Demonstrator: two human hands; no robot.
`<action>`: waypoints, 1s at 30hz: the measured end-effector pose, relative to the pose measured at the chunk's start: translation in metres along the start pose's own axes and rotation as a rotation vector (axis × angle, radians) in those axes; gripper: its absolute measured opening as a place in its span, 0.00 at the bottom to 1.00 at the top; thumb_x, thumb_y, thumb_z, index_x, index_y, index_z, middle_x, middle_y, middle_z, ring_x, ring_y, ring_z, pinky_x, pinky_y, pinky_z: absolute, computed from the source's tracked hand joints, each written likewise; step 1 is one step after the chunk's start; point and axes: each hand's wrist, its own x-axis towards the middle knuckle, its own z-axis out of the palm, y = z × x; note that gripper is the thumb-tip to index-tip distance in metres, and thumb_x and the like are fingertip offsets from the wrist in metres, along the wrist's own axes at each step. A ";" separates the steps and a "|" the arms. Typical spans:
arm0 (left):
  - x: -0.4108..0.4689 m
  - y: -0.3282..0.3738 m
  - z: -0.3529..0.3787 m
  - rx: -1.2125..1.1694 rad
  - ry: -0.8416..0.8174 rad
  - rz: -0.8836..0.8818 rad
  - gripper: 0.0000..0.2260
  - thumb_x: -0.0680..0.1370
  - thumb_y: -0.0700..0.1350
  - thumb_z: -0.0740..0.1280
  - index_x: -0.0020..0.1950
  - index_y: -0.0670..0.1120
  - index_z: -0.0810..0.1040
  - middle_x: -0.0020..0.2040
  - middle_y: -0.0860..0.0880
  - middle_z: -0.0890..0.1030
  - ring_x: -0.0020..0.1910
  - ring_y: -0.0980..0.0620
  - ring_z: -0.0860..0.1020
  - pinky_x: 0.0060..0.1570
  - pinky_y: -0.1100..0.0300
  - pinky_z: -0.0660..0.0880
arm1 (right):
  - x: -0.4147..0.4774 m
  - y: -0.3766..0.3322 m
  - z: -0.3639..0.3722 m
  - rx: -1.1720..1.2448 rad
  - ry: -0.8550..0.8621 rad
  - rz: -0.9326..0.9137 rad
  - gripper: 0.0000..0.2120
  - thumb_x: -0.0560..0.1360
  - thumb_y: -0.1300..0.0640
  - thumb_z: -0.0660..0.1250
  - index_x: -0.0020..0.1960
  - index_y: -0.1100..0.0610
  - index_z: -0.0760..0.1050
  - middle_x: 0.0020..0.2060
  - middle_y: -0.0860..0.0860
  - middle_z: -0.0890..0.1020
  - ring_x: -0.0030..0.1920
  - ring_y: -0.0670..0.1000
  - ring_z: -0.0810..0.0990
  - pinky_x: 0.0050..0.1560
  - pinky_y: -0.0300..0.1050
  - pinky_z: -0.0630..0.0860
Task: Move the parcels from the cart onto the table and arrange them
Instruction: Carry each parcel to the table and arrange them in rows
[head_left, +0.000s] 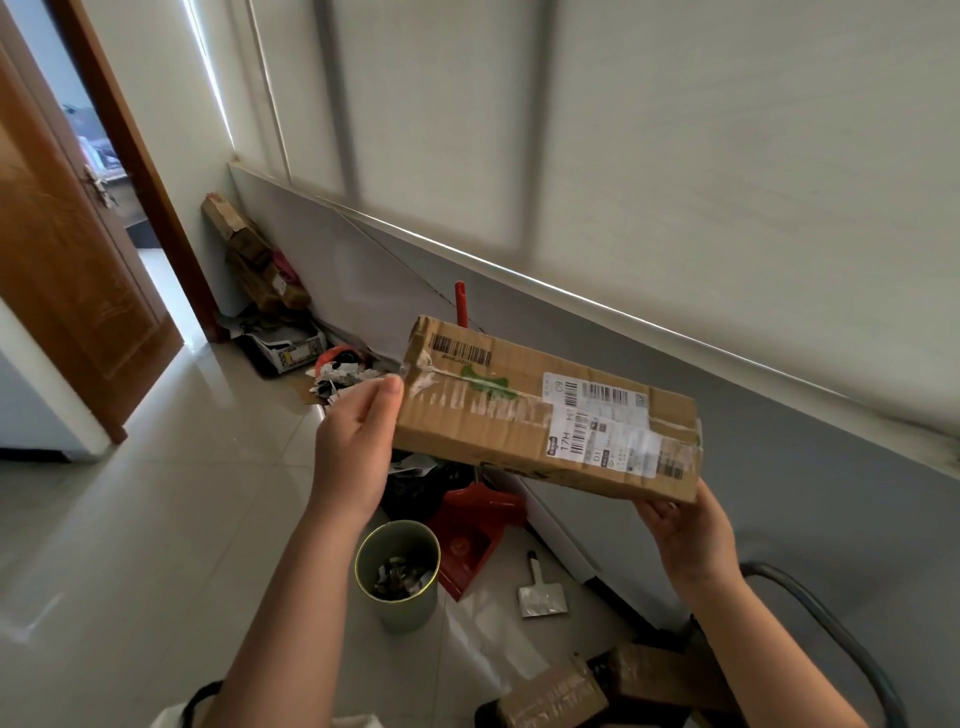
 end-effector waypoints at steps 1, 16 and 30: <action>0.000 -0.001 -0.001 -0.015 -0.003 -0.014 0.11 0.74 0.63 0.56 0.39 0.68 0.78 0.48 0.46 0.80 0.51 0.45 0.78 0.49 0.47 0.78 | 0.001 0.000 0.000 -0.003 0.000 -0.006 0.13 0.80 0.60 0.54 0.50 0.54 0.77 0.41 0.49 0.85 0.44 0.46 0.84 0.45 0.40 0.81; -0.006 -0.003 0.019 0.259 0.042 0.209 0.22 0.73 0.64 0.52 0.50 0.51 0.77 0.46 0.55 0.75 0.47 0.67 0.72 0.41 0.74 0.67 | 0.015 0.014 -0.005 0.106 0.169 0.121 0.16 0.81 0.62 0.47 0.52 0.57 0.74 0.49 0.55 0.80 0.52 0.56 0.78 0.58 0.56 0.70; 0.001 -0.090 0.013 -0.307 0.157 -0.407 0.10 0.81 0.51 0.58 0.49 0.57 0.79 0.48 0.51 0.83 0.51 0.51 0.81 0.42 0.60 0.77 | -0.003 -0.012 0.017 -0.700 -0.136 -0.729 0.12 0.78 0.55 0.55 0.57 0.48 0.74 0.50 0.53 0.79 0.52 0.53 0.78 0.51 0.49 0.75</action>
